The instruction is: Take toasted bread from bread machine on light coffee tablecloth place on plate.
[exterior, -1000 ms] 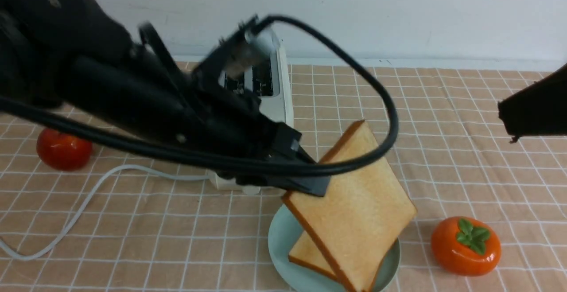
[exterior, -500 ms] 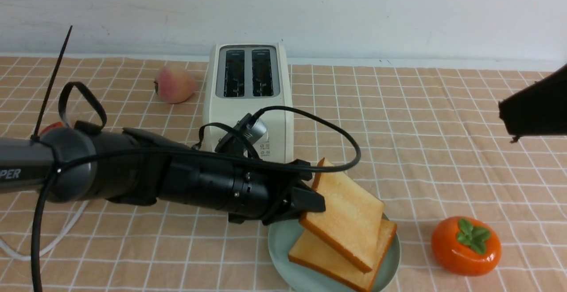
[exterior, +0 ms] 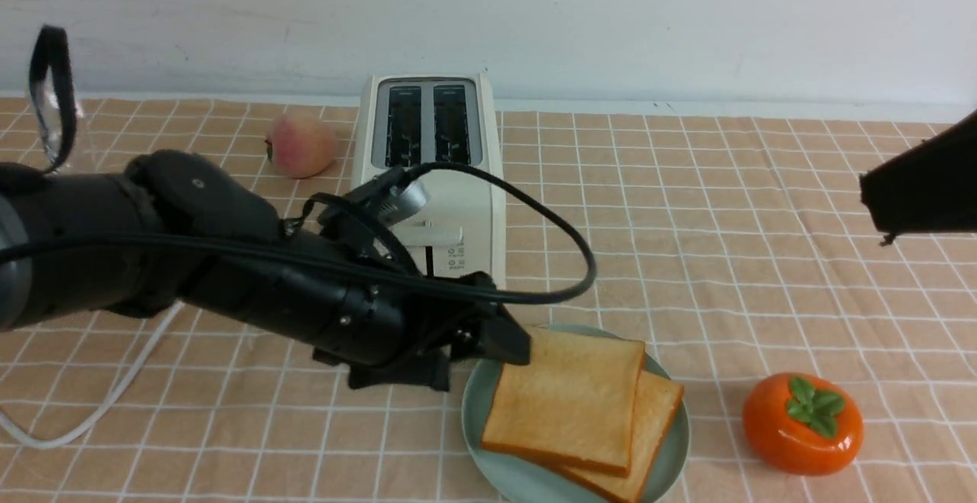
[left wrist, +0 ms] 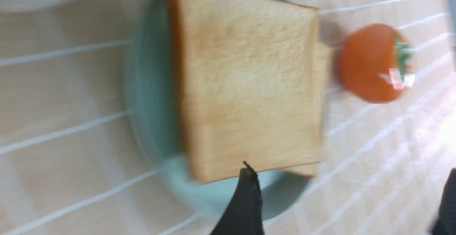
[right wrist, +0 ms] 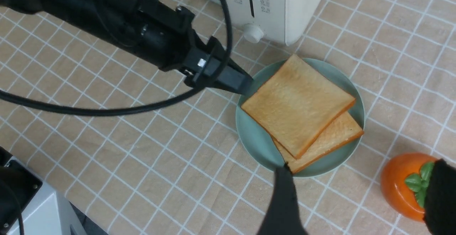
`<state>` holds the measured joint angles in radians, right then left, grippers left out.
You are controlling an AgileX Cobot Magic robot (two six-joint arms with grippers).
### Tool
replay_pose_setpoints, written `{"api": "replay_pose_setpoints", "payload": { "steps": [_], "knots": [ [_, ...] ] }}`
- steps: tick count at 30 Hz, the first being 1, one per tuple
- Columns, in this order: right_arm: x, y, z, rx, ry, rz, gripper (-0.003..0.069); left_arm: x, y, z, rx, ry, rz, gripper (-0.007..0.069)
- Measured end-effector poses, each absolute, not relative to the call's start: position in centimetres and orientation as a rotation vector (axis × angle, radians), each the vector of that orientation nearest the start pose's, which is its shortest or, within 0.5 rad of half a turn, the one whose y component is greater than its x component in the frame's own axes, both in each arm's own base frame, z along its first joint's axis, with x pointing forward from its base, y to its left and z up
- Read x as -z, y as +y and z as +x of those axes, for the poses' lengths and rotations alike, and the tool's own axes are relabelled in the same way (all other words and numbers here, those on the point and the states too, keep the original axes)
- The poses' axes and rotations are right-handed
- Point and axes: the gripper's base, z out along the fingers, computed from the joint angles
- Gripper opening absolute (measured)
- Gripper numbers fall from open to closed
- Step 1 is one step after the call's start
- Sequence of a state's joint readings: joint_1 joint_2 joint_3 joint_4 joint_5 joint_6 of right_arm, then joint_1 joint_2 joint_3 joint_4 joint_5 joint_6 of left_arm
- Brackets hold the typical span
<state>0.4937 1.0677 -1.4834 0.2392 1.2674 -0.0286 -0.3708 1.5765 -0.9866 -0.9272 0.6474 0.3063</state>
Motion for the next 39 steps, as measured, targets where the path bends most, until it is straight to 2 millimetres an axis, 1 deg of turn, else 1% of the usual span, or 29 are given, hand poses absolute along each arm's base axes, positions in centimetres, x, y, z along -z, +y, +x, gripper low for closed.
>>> {"api": "replay_pose_setpoints", "payload": {
  "steps": [2,4,5,6,7,8,9,10,11,13,14,15,16,17,18,20,21,22,23,25,26,27,28,30,32,33,34,39],
  "knots": [
    [-46.8,9.9,14.1,-0.52,2.276,-0.639,0.0496,-24.3,-13.7,27.9,0.843,2.678,-0.026,0.0649],
    [-46.7,9.7,14.3,-0.488,2.276,-0.635,0.0491,-25.1,-11.4,27.1,0.681,2.737,-0.084,0.0612],
    [-46.6,9.6,14.4,-0.464,2.276,-0.631,0.0482,-25.7,-10.5,26.6,0.604,2.753,-0.093,0.0587],
    [-46.5,9.6,14.5,-0.46,2.277,-0.63,0.0479,-25.8,-10.2,26.4,0.573,2.764,-0.095,0.0576],
    [-46.2,9.4,14.7,-0.424,2.277,-0.619,0.0452,-27.1,-9.2,25.4,0.492,2.756,-0.092,0.0537],
    [-45.8,9.2,14.9,-0.398,2.281,-0.599,0.0421,-28.2,-8.5,24.4,0.434,2.744,-0.09,0.0498],
    [-45.2,9.1,15.1,-0.375,2.29,-0.562,0.0379,-29.5,-7.7,23.1,0.368,2.725,-0.095,0.0435],
    [-45.1,8.9,15.1,-0.364,2.288,-0.553,0.036,-29.8,-7.6,22.9,0.372,2.714,-0.094,0.0435],
    [-44.3,8.5,15.3,-0.328,2.285,-0.485,0.0264,-31.7,-6.7,21.0,0.328,2.666,-0.106,0.0349],
    [-42.9,8.1,15.4,-0.294,2.283,-0.404,0.0149,-33.4,-5.8,19.0,0.309,2.609,-0.117,0.0241],
    [-42.0,7.5,15.4,-0.256,2.254,-0.348,0.0055,-34.9,-5.2,17.1,0.321,2.545,-0.119,0.0167],
    [-41.1,7.2,15.3,-0.238,2.261,-0.315,0.0028,-35.5,-5.0,16.2,0.33,2.518,-0.121,0.0119],
    [-40.3,6.9,15.3,-0.215,2.242,-0.282,-0.0001,-36.3,-4.6,14.8,0.347,2.467,-0.12,0.0072],
    [-39.0,6.1,14.9,-0.159,2.214,-0.241,-0.0015,-37.0,-4.1,13.0,0.369,2.405,-0.116,0.0004],
    [-37.6,5.6,14.7,-0.133,2.214,-0.207,-0.0018,-37.4,-3.7,11.6,0.384,2.358,-0.113,-0.0014],
    [-35.2,4.5,13.6,-0.096,2.175,-0.149,-0.002,-37.5,-3.0,8.9,0.412,2.283,-0.119,-0.0014],
    [-35.2,4.3,13.3,-0.095,2.152,-0.146,-0.0019,-37.6,-2.8,8.4,0.419,2.261,-0.118,-0.0014],
    [-33.6,3.6,12.3,-0.11,2.12,-0.103,-0.0019,-37.3,-2.3,6.5,0.439,2.208,-0.124,-0.0014],
    [-32.3,3.2,11.7,-0.129,2.114,-0.073,-0.0019,-36.9,-2.0,5.6,0.45,2.178,-0.127,-0.0014],
    [-30.3,2.4,10.1,-0.19,2.058,-0.021,-0.0019,-35.5,-1.4,3.2,0.48,2.091,-0.133,-0.0014],
    [-28.7,2.1,9.3,-0.214,2.049,0.001,-0.0019,-34.8,-1.2,2.6,0.5,2.053,-0.144,-0.0014],
    [-28.2,1.8,8.8,-0.22,2.031,0.005,-0.0019,-34.5,-1.1,2.1,0.516,2.019,-0.149,-0.0014],
    [-27.7,1.8,8.7,-0.219,2.035,0.005,-0.0019,-34.3,-1.0,1.9,0.526,1.996,-0.153,-0.0014],
    [-25.6,1.0,7.7,-0.191,2.013,-0.003,-0.0019,-33.1,-0.9,1.2,0.569,1.915,-0.17,-0.0014],
    [-24.4,0.5,7.1,-0.158,1.988,-0.017,-0.0018,-32.3,-0.9,1.2,0.596,1.87,-0.176,-0.0014],
    [-24.4,0.4,7.0,-0.153,1.978,-0.02,-0.0018,-32.3,-0.9,1.2,0.597,1.868,-0.176,-0.0014],
    [-23.7,0.1,6.6,-0.14,1.96,-0.027,-0.0017,-31.8,-1.1,1.5,0.619,1.858,-0.183,-0.0014],
    [-23.6,-0.3,6.0,-0.151,1.889,-0.031,-0.0015,-30.8,-1.4,1.9,0.658,1.883,-0.198,-0.0014]
  ]
}}
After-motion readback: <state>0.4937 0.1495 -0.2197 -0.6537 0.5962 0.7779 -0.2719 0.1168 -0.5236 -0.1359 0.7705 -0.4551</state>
